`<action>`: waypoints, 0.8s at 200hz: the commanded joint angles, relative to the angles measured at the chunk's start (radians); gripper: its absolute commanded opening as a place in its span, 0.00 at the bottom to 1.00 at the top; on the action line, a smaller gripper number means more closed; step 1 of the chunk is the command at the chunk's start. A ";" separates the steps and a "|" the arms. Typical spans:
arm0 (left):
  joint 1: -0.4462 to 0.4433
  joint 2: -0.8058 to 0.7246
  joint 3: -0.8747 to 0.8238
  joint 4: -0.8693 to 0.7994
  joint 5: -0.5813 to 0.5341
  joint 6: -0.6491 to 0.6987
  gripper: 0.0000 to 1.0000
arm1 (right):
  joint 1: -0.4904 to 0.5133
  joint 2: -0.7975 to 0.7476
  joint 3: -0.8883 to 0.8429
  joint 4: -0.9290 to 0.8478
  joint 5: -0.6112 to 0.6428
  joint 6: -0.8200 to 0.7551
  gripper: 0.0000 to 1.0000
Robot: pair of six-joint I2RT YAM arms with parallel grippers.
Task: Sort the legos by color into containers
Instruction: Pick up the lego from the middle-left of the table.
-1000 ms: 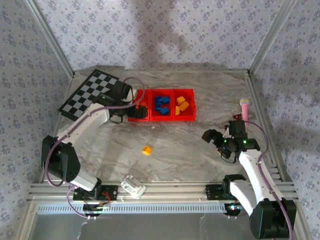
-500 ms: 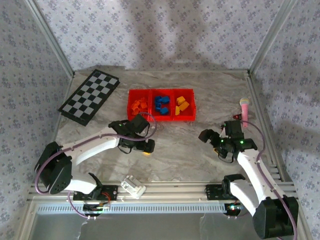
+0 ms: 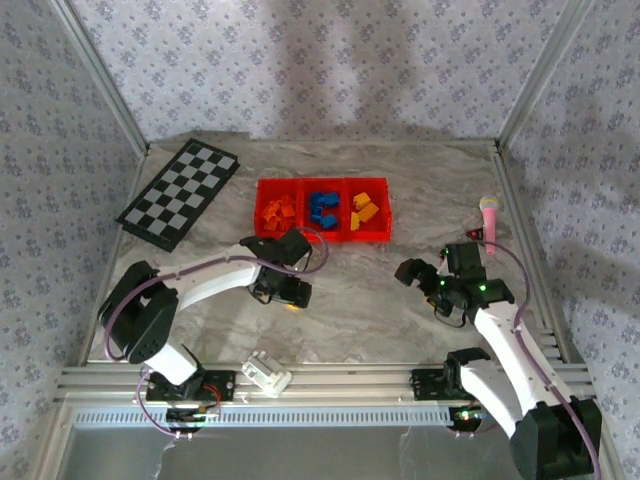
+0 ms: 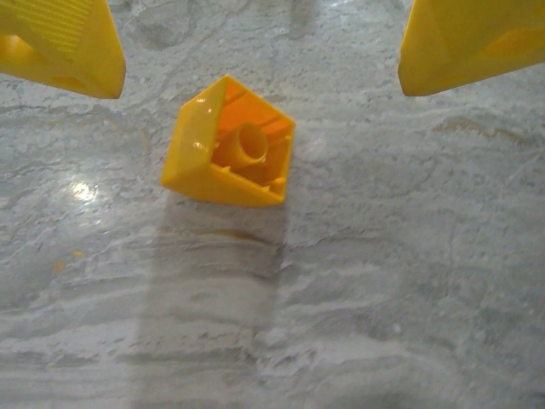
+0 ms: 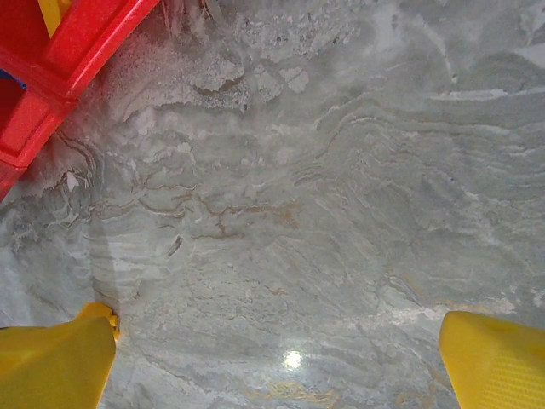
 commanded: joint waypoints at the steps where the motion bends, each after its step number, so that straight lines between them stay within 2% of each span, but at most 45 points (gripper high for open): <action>1: -0.008 0.033 0.042 -0.021 0.015 0.057 0.83 | 0.008 -0.016 -0.006 -0.037 0.022 0.017 1.00; 61: -0.012 0.123 0.082 -0.016 0.031 0.135 0.81 | 0.008 -0.016 0.005 -0.054 0.030 0.011 1.00; 119: -0.011 0.178 0.087 -0.016 0.052 0.131 0.74 | 0.007 -0.014 0.006 -0.056 0.033 0.008 1.00; 160: -0.011 0.223 0.083 -0.027 0.053 0.121 0.72 | 0.006 0.000 0.010 -0.045 0.030 0.007 1.00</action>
